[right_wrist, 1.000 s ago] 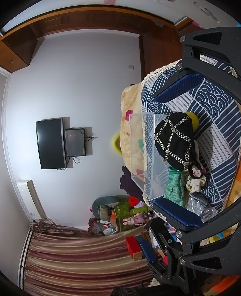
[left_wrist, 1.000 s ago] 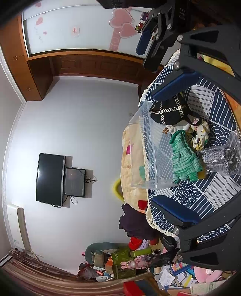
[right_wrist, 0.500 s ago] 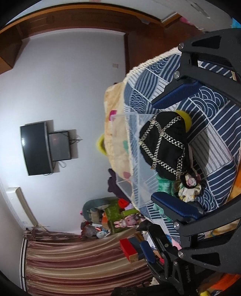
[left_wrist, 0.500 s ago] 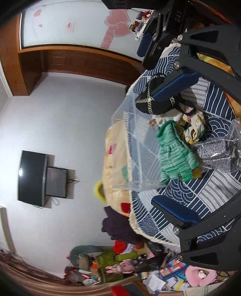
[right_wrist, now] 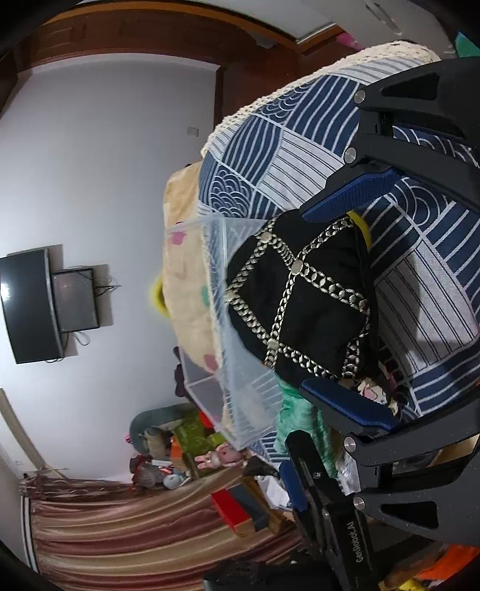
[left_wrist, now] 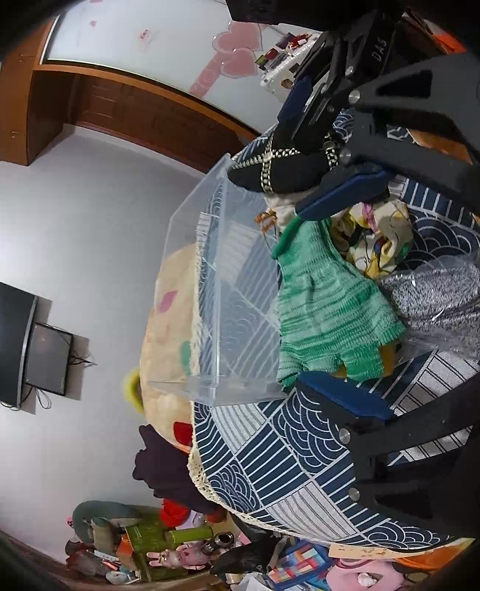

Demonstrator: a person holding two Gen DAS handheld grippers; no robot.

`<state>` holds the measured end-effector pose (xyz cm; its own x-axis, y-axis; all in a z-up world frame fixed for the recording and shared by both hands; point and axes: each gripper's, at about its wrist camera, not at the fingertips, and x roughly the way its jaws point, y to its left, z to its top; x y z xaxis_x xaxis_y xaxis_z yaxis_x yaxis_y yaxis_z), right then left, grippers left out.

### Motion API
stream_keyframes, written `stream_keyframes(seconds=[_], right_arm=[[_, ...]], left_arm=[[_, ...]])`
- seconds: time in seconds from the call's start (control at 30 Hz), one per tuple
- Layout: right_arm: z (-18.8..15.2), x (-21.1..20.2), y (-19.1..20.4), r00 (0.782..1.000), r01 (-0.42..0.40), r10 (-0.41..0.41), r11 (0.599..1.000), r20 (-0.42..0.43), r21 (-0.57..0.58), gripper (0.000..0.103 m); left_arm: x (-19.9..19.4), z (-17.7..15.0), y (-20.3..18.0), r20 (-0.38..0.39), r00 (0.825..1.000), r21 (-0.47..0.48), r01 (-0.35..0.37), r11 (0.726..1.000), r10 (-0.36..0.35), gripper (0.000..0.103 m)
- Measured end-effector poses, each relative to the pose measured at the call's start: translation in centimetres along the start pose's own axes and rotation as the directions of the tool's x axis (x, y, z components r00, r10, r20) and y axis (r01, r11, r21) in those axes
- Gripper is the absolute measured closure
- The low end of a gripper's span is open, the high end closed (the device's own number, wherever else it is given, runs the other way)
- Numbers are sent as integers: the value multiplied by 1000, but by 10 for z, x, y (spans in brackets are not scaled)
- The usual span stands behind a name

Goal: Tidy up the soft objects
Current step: 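Grasp the green glove with the left tool while the right tool grasps the black chained cap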

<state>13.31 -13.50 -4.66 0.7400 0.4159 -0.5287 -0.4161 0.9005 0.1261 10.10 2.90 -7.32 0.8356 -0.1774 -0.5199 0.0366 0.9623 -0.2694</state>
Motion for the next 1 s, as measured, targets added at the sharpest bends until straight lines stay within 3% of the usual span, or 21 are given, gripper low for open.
stream_keyframes(seconds=[0.13,0.2,0.37,0.5,0.57,1.0], right_arm=[[0,0,2,1000,22,-22,1000,1,-18,40],[0,1,1,999,33,-33,999,0,-25,45],[0,3,1,998,69,-68,996,6,-49,68],[1,-1,-2,998,62,-61,997,22,-44,81],[2,-4,-4,998,55,-54,998,33,-34,85],[23,-38,-9,989,-1,0,1000,150,7,88]], left_arm=[[2,-4,-1,-6,1000,15,-14,1000,14,32],[3,-6,-3,-10,999,31,-31,999,31,39],[4,-11,-5,-5,996,77,-88,993,88,63],[0,-10,-1,3,995,75,-99,992,99,76],[-4,-8,0,13,995,69,-100,993,99,97],[-38,10,-6,108,993,72,-52,996,44,100]])
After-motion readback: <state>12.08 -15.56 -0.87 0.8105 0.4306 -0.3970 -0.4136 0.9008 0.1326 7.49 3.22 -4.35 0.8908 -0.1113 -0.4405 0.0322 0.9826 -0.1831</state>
